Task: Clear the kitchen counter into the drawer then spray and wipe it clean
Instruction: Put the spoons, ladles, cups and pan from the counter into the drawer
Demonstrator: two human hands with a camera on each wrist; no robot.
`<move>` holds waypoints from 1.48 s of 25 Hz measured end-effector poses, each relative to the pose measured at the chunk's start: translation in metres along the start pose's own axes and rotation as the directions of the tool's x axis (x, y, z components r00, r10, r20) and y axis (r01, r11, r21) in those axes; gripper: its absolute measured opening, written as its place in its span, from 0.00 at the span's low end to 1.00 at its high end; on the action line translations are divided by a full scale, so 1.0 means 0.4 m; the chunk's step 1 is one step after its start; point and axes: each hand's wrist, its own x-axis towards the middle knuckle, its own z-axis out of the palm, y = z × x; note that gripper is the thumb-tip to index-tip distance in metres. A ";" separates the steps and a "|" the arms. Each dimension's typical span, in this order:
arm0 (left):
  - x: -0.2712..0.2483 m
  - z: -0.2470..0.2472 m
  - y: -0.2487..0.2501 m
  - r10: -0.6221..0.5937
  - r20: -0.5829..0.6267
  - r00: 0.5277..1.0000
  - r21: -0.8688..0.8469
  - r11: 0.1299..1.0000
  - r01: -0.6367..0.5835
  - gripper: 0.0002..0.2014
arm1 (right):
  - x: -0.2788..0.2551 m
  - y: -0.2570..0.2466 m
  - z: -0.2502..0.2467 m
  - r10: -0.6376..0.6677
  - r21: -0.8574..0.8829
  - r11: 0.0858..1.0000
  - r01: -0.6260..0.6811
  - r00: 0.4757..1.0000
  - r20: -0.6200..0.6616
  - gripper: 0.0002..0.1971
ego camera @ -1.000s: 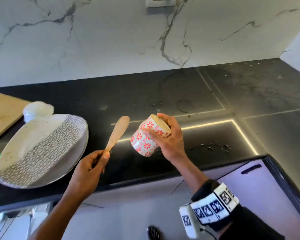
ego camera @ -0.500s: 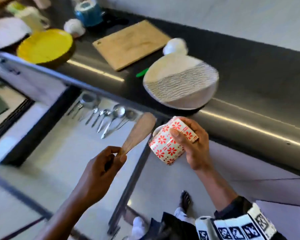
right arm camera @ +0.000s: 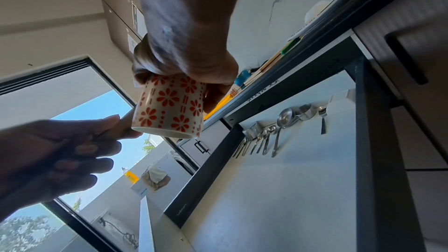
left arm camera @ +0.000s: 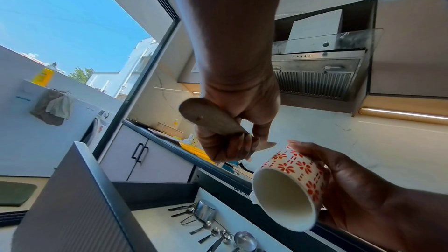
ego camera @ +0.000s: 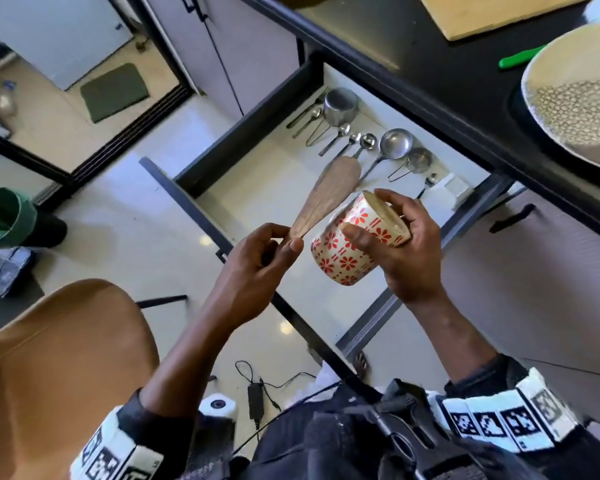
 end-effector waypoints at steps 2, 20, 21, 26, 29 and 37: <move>-0.015 0.016 -0.006 -0.010 -0.039 0.999 -0.065 0.998 0.008 0.17 | -0.011 -0.002 0.017 0.000 -0.029 1.000 -0.001 0.999 -0.055 0.40; 0.156 0.055 -0.061 0.215 0.253 0.943 -0.334 0.934 -0.123 0.17 | -0.127 0.007 0.194 -0.139 -0.394 0.910 -0.131 0.799 -0.585 0.41; 0.146 0.076 -0.058 0.220 0.246 0.944 -0.349 0.929 -0.125 0.17 | -0.138 0.011 0.184 -0.144 -0.402 0.904 -0.149 0.778 -0.611 0.41; 0.064 0.184 -0.041 0.161 0.219 0.962 -0.403 0.913 -0.061 0.16 | -0.224 0.035 0.061 -0.158 -0.403 0.895 -0.190 0.710 -0.686 0.46; 0.009 0.284 -0.004 0.071 0.175 0.982 -0.430 0.903 0.011 0.16 | -0.263 0.066 -0.030 -0.152 -0.408 0.896 -0.177 0.739 -0.656 0.47; -0.172 0.540 0.031 -0.055 0.166 0.985 -0.548 0.825 0.138 0.19 | -0.376 0.120 -0.239 -0.147 -0.430 0.887 -0.170 0.778 -0.610 0.45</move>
